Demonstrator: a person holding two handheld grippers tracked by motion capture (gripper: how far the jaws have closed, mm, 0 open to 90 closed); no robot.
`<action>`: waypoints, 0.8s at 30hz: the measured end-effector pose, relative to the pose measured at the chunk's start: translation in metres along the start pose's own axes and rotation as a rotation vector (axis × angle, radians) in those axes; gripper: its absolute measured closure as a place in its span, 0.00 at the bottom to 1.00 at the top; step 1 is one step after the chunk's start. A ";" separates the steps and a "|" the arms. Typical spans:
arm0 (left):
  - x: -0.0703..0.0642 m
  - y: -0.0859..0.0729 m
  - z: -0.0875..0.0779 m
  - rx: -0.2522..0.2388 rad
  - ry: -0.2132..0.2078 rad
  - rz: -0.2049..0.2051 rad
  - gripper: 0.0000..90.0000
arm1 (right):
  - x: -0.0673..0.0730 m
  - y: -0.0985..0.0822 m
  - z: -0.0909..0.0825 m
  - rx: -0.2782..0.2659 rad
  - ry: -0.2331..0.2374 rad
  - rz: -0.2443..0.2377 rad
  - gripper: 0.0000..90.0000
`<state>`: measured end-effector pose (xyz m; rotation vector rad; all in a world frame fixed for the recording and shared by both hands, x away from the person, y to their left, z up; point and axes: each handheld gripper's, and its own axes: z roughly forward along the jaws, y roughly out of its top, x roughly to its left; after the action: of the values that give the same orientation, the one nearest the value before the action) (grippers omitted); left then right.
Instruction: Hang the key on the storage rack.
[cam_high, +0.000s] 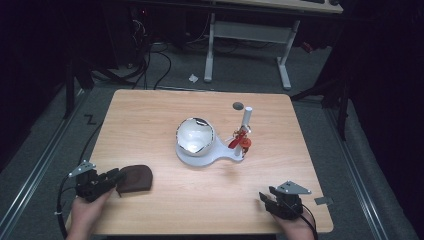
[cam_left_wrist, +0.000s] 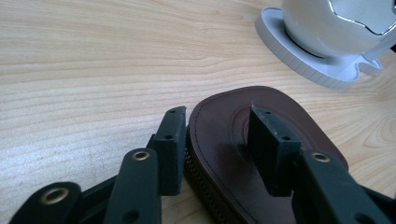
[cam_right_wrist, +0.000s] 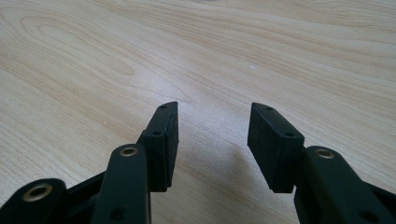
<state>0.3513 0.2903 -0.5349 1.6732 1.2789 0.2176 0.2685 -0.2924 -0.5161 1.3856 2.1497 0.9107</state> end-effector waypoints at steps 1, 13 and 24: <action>0.002 0.000 0.000 0.001 -0.007 -0.017 0.64 | 0.000 0.000 0.000 0.000 0.003 -0.003 0.59; 0.004 -0.003 0.002 0.038 -0.061 -0.054 0.68 | 0.002 0.000 0.002 0.006 0.010 -0.006 0.59; -0.010 -0.004 -0.004 0.032 -0.019 0.044 0.91 | 0.000 -0.001 0.002 0.007 0.014 0.006 0.59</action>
<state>0.3418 0.2840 -0.5317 1.7281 1.2377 0.2083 0.2691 -0.2916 -0.5184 1.3934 2.1617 0.9185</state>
